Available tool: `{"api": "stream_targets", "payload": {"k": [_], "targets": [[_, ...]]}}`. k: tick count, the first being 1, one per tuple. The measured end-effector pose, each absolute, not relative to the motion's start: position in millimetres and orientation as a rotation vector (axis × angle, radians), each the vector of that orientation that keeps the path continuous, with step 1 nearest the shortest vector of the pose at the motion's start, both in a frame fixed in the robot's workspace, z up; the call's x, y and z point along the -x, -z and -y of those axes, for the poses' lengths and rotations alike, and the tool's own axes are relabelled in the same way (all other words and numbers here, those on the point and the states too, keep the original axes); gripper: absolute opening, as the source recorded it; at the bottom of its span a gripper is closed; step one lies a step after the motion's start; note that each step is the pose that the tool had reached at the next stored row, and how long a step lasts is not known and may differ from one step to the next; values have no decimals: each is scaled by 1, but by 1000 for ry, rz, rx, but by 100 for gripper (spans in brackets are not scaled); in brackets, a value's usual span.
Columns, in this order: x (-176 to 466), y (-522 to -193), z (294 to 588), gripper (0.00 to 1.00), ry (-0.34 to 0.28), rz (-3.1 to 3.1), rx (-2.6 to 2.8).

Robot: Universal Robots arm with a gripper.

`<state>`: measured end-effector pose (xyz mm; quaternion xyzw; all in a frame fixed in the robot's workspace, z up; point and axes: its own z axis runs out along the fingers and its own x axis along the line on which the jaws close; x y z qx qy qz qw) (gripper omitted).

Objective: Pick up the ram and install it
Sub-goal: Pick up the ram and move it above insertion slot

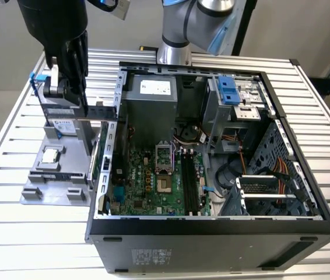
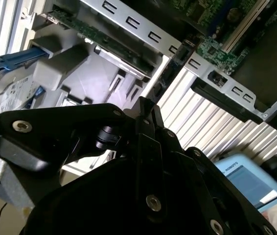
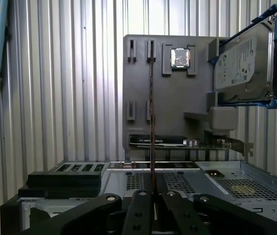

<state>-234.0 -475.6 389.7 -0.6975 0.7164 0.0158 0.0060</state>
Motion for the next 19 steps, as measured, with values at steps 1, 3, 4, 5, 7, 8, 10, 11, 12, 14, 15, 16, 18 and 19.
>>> {"api": "stream_targets", "payload": {"k": [1,3,4,5,7,8,10,11,12,14,15,16,18,19], "targets": [[233,-390,476,0,-49,-2242,2183],[231,-390,476,0,-50,-2242,2183],[230,-390,475,0,-49,-2243,2183],[229,-390,475,0,-49,-2242,2183],[227,-390,475,0,-49,-2242,2183],[226,-390,475,0,-49,-2242,2183],[225,-390,475,0,-49,-2242,2183],[224,-390,475,0,-49,-2242,2183],[223,-390,475,0,-49,-2242,2183],[222,-390,475,0,-49,-2242,2183],[221,-390,475,0,-49,-2242,2183],[220,-390,475,0,-49,-2242,2183],[219,-390,475,0,-50,-2242,2183],[218,-390,475,0,-49,-2242,2183]]}}
